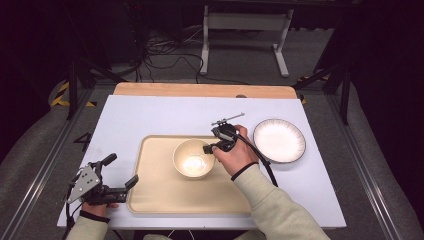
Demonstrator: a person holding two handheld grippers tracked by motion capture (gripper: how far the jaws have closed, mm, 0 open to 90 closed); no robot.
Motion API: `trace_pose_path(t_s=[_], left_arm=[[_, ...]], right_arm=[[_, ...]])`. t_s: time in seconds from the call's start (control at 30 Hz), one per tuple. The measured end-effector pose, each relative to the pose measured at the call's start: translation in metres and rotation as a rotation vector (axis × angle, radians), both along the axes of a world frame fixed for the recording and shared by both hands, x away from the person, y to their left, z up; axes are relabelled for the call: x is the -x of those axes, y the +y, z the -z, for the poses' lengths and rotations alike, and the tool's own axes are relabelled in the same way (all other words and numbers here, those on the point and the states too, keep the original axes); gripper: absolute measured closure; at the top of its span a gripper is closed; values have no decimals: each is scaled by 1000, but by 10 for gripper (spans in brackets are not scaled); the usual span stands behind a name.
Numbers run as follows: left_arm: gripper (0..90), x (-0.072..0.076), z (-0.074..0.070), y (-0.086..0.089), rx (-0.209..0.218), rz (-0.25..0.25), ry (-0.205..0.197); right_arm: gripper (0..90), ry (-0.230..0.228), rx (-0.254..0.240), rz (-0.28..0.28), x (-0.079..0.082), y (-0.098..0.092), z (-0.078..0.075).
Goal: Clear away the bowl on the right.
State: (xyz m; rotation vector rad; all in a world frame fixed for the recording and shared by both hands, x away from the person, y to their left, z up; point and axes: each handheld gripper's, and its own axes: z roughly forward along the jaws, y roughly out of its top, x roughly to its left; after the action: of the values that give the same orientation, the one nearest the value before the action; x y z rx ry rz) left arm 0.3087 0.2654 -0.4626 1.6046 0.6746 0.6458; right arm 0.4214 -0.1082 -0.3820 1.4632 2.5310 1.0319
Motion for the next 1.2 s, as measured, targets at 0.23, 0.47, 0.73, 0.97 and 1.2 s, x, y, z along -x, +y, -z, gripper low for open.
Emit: trace_pose_path(t_s=[0.23,0.47,0.73,0.97,1.2], left_arm=[[2,0,0,0,0,0,0],[3,0,0,0,-2,2,0],[2,0,0,0,-3,2,-1],[2,0,0,0,-3,3,-1],[2,0,0,0,-5,3,-1]], right_arm=[[823,16,10,-1,-3,3,7],[823,28,21,5,-5,4,15],[820,47,27,12,-6,1,26],[820,56,19,20,-7,-1,30],[817,58,9,13,-7,-2,32]])
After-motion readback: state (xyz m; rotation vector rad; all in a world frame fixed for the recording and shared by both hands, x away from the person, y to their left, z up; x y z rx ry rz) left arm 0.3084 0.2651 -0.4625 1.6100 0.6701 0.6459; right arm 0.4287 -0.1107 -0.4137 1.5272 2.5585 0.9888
